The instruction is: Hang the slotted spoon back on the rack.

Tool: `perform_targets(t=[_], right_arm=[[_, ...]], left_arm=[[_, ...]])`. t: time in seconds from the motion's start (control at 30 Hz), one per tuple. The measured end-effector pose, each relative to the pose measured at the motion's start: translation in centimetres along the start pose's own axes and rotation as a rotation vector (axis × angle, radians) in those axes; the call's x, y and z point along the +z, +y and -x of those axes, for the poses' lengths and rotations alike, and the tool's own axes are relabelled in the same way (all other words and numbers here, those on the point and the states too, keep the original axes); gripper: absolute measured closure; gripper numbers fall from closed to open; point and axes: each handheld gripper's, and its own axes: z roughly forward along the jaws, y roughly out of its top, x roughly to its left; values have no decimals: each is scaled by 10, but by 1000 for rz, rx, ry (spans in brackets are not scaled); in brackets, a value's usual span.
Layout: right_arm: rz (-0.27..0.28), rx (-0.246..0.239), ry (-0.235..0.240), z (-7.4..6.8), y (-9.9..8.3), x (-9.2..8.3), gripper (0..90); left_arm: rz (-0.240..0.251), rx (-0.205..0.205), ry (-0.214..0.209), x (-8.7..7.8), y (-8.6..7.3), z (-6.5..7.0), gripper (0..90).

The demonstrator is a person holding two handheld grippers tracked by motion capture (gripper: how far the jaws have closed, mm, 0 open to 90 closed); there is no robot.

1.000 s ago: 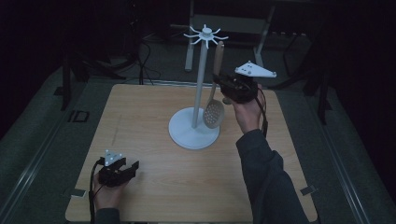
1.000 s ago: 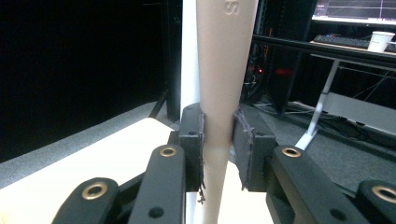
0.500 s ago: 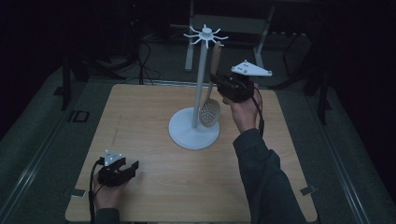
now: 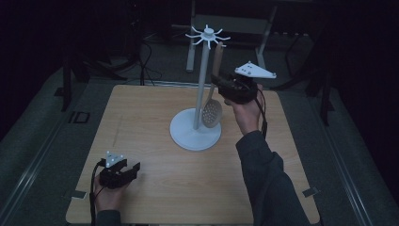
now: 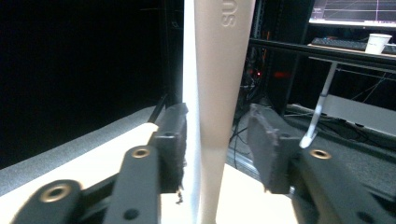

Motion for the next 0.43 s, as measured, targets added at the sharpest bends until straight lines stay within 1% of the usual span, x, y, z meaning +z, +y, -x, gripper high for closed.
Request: perform_targets(t=[0.03,0.07,0.17,0.2,0.23,0.27,0.37,0.4,0.43], right_arm=[[0,0,0,0,0,0,563],[0,1,-2,0,0,0,541],[-7,3,-19,0,-1,0,462],[-16,-3,-32,0,-2,0,401],[-16,-3,-32,0,-2,0,401],[-26,-4,-42,0,-2,0,374],[-46,-7,-50,-1,-4,-1,303],[-64,-15,-48,-2,-9,-5,268],[-69,-25,-50,-2,-13,-8,258]], left_arm=[[0,0,0,0,0,0,430],[0,0,0,0,0,0,430],[-1,1,0,0,0,0,430],[-1,0,0,0,0,0,429],[-1,0,-1,0,0,0,429],[-1,-1,-1,0,0,0,430],[1,-2,-2,0,0,0,429],[3,-3,-1,-1,0,-1,429],[6,-4,-2,-1,0,-1,429]])
